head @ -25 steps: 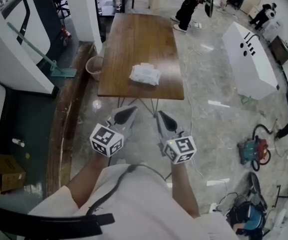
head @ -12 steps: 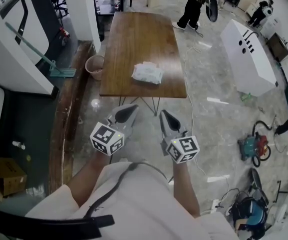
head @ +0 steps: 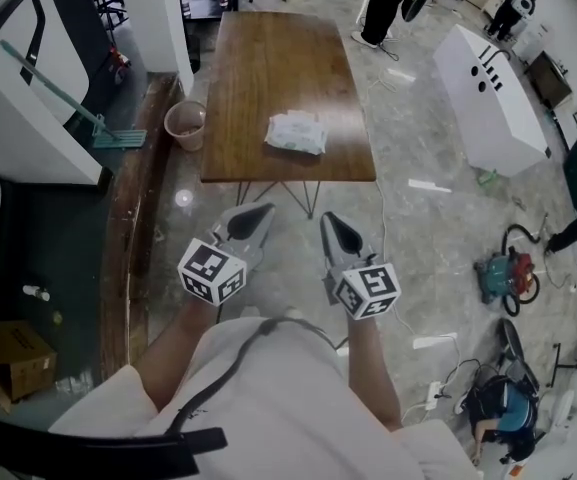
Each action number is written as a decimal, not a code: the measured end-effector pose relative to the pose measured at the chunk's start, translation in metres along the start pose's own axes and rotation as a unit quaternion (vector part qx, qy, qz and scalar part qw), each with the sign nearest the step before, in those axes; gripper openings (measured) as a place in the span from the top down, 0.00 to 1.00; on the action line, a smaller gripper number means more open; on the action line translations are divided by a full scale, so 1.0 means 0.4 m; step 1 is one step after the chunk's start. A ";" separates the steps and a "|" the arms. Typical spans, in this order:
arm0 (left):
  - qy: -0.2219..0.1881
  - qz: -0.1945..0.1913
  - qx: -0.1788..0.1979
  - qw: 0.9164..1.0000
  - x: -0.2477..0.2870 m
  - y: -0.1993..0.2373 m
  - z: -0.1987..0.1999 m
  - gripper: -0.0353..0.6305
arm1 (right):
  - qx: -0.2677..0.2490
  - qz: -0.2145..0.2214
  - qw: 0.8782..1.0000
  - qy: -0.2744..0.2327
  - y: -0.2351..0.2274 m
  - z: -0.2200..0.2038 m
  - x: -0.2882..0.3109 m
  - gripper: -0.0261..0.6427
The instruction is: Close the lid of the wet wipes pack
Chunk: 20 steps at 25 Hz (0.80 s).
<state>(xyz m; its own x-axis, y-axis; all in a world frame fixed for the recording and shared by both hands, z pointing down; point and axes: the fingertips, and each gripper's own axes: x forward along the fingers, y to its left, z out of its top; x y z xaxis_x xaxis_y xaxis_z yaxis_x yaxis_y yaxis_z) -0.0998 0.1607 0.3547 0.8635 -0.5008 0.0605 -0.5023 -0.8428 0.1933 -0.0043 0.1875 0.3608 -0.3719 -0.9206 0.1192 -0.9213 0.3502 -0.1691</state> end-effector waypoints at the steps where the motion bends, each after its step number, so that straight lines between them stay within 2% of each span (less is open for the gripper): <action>1: 0.001 -0.001 -0.001 1.000 -0.005 0.003 -0.004 0.94 | 0.000 -0.002 1.000 0.002 0.002 -0.004 -0.001 0.95; 13: 0.010 0.007 -0.015 1.000 -0.062 0.068 -0.034 0.94 | 0.012 -0.011 1.000 0.017 0.018 -0.036 0.032 0.95; 20: 0.018 0.014 -0.012 1.000 -0.041 0.110 -0.041 0.94 | 0.016 -0.004 1.000 0.021 -0.015 -0.041 0.080 0.95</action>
<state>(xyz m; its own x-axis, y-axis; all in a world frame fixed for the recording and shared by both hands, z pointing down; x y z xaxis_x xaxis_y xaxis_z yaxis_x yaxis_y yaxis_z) -0.1353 0.1349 0.3784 0.8500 -0.5170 0.1013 -0.5261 -0.8231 0.2139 -0.0124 0.1586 0.3819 -0.3701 -0.9149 0.1614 -0.9202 0.3372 -0.1989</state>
